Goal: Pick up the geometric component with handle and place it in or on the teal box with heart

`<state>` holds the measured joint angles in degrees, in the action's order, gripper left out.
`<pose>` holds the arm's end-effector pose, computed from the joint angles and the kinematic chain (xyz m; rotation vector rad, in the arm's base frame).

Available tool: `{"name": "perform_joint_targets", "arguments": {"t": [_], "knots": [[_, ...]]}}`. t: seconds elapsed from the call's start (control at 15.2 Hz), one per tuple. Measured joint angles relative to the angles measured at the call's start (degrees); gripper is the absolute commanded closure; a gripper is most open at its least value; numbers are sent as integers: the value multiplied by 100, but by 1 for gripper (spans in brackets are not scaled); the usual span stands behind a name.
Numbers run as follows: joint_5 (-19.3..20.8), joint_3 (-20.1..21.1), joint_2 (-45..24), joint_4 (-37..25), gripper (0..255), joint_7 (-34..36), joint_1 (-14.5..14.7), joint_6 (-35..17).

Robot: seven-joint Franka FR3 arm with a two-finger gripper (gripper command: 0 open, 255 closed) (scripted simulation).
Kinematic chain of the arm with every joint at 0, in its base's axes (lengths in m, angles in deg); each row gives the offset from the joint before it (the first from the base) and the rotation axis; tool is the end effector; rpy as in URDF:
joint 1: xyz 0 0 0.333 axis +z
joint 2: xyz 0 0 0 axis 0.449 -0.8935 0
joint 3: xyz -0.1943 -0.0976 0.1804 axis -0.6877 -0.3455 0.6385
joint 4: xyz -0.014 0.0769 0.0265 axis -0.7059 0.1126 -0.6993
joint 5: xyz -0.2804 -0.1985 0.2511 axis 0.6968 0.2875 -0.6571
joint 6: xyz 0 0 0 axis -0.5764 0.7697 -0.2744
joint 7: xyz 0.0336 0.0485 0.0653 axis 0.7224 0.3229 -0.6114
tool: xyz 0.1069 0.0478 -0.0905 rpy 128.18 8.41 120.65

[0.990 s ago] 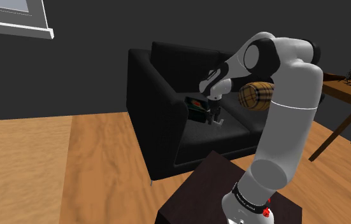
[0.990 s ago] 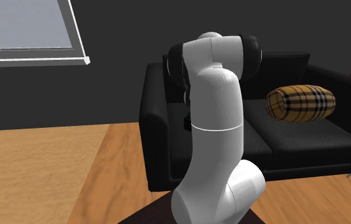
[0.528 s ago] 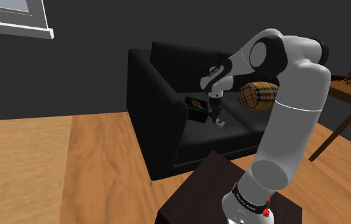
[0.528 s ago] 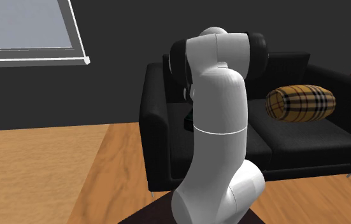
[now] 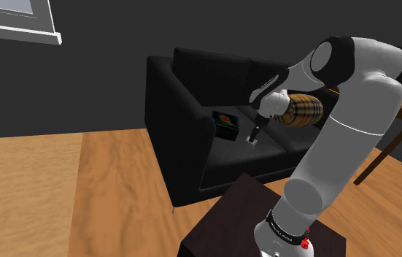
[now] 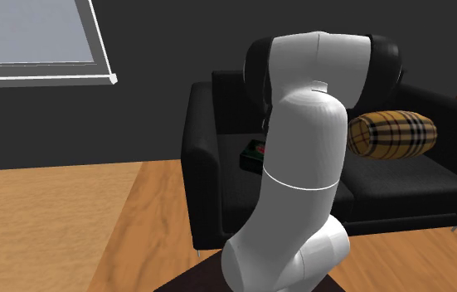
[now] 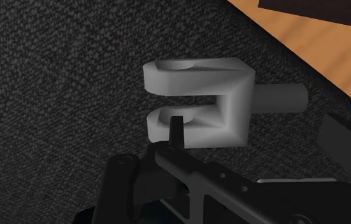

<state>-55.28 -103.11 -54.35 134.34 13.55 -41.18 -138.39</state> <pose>0.3135 -0.4090 0.1913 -3.1243 -0.2161 -0.0824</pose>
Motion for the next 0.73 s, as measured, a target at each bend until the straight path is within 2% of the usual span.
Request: {"name": "perform_joint_targets", "arguments": {"t": [0.33, 0.73], "knots": [[-560, 126, -376, 62, 0, -520, -78, -378], [-638, 150, -431, 72, 0, -582, -95, -432]]}}
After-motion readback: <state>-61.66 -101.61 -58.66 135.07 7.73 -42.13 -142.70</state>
